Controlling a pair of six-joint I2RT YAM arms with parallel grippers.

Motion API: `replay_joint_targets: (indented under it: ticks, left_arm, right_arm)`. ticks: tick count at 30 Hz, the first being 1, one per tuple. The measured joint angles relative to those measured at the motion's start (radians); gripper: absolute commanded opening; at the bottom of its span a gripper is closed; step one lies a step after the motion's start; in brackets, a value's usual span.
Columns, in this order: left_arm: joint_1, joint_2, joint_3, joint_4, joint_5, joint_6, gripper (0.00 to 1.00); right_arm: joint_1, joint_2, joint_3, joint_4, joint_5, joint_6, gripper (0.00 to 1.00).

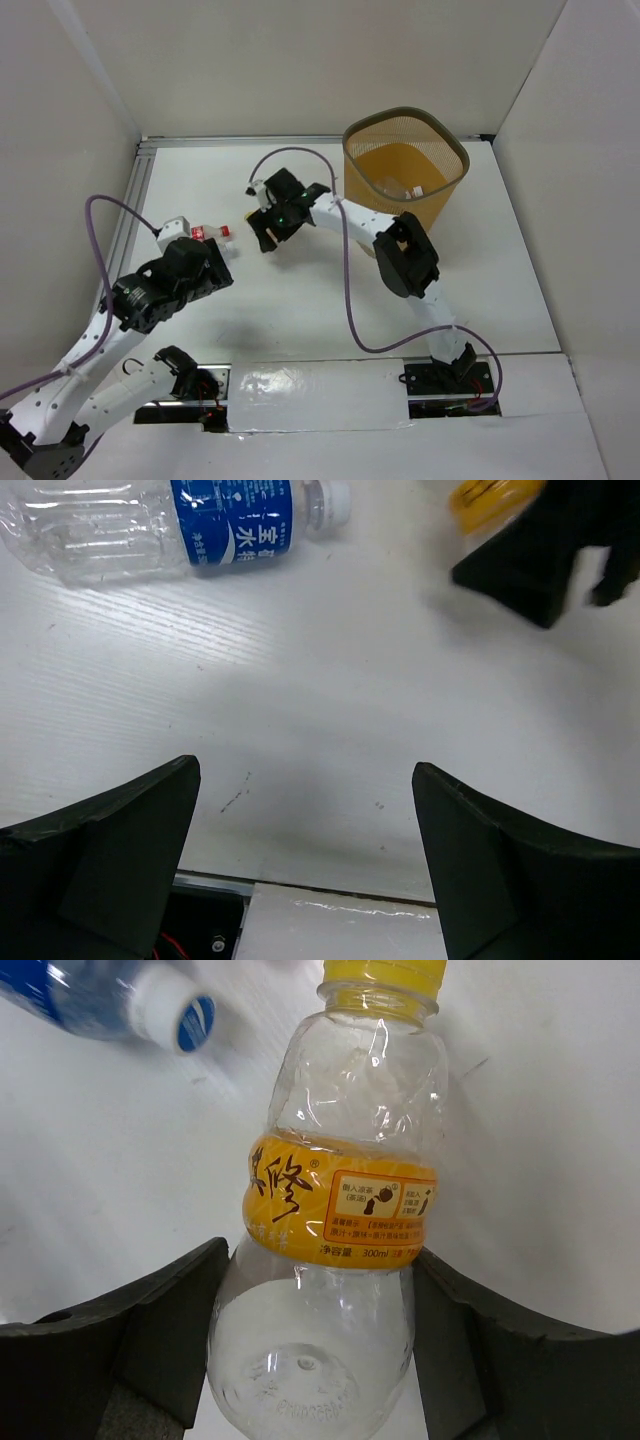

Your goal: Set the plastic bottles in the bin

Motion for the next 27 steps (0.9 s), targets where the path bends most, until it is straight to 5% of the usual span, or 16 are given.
replay_joint_targets:
  ticks: [13, 20, 27]
  left_arm:
    - [0.18, 0.079, -0.035, 0.064, 0.124, -0.286, 1.0]
    - [0.339, 0.167, -0.035, 0.086, 0.22, -0.368, 1.0]
    - [0.523, 0.19, -0.074, 0.166, 0.293, -0.389, 1.0]
  right_arm:
    - [-0.253, -0.387, 0.284, -0.053, -0.491, -0.185, 0.22]
    - [-0.267, -0.561, 0.2, 0.047, -0.354, -0.149, 0.19]
    - [-0.567, -0.579, 0.103, 0.038, -0.213, -0.095, 0.24]
